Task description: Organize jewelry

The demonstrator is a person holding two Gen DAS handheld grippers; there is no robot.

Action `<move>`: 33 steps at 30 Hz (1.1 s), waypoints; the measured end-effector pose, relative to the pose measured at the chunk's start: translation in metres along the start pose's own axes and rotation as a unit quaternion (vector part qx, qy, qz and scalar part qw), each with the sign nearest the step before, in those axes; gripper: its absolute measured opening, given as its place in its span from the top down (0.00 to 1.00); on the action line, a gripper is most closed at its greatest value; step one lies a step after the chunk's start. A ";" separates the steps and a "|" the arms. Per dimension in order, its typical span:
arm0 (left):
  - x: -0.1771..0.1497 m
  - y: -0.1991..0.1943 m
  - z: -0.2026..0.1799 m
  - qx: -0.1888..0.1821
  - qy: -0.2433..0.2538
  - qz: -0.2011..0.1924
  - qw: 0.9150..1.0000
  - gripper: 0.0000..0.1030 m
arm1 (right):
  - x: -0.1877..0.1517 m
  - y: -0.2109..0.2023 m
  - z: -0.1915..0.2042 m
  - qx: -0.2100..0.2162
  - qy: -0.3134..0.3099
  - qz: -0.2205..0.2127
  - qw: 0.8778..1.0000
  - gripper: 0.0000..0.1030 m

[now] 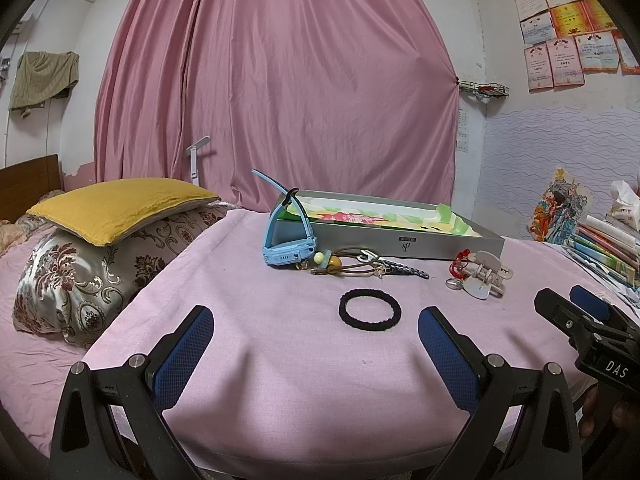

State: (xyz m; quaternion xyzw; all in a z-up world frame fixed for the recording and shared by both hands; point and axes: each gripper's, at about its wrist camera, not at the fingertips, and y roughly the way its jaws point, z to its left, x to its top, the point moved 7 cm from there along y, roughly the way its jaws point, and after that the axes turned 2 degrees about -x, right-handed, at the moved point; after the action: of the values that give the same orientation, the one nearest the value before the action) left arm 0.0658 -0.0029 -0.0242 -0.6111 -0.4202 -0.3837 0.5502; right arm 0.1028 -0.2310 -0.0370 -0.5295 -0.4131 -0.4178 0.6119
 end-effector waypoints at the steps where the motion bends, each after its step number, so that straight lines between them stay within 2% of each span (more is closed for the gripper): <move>1: 0.000 0.000 0.000 0.000 0.000 0.000 1.000 0.00 | 0.000 0.000 0.000 0.000 0.000 0.000 1.000 0.01; 33: 0.002 -0.002 0.000 -0.004 -0.001 0.001 1.000 0.00 | -0.001 -0.003 -0.001 0.000 -0.003 -0.001 1.000 0.01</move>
State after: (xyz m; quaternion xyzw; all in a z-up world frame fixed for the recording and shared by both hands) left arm 0.0641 -0.0029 -0.0216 -0.6144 -0.4186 -0.3838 0.5477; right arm 0.0999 -0.2320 -0.0373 -0.5305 -0.4155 -0.4171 0.6099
